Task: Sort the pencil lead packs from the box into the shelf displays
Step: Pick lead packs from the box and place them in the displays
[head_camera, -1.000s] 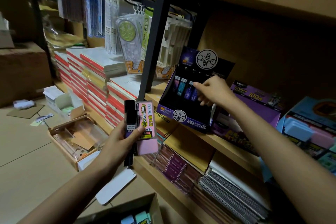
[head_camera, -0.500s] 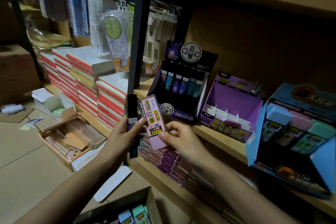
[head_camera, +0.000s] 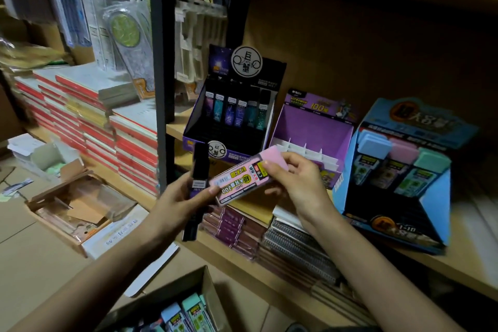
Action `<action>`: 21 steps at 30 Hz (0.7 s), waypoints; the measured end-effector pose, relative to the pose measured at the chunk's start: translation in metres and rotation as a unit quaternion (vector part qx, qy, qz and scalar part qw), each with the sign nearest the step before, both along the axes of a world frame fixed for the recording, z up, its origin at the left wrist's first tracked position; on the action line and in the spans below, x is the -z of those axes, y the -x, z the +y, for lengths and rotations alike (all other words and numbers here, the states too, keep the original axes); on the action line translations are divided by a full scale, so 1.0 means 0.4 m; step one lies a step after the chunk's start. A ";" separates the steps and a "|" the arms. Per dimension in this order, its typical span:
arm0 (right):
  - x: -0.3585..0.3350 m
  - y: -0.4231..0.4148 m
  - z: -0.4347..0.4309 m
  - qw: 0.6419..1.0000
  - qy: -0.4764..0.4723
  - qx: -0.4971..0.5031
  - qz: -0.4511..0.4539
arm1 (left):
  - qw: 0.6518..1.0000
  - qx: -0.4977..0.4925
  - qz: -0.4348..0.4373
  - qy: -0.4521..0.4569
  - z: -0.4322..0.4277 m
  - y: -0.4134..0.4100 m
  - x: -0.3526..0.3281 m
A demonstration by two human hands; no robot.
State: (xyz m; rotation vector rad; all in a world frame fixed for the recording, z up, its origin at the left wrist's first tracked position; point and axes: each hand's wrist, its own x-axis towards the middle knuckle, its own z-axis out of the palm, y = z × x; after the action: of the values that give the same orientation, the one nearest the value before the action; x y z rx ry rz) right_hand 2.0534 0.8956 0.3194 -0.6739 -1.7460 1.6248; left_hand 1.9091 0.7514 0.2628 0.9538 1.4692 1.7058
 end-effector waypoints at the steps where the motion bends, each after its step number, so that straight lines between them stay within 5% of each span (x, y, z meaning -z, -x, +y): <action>1: 0.004 -0.007 0.002 1.000 0.007 0.028 0.009 | 1.000 0.005 0.004 -0.002 0.005 -0.016 -0.005; 7: -0.025 -0.088 0.040 0.998 -0.022 0.058 0.000 | 0.995 0.098 0.001 0.024 0.045 -0.100 -0.025; 10: -0.110 -0.175 0.098 0.990 -0.122 0.068 -0.005 | 0.992 0.120 0.026 0.023 0.064 -0.129 -0.038; 14: -0.213 -0.328 0.189 0.957 -0.256 0.126 -0.050 | 0.994 0.104 0.036 0.015 0.086 -0.152 -0.043; 21: -0.208 -0.432 0.307 0.902 -0.355 0.178 -0.168 | 0.996 0.088 -0.009 0.021 0.099 -0.160 -0.019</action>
State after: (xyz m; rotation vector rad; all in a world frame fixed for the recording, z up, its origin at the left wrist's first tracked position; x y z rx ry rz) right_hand 2.2262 1.0183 0.4025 -0.8638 -2.1164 0.5655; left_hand 1.9729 0.7911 0.2704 1.0121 1.3615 1.5477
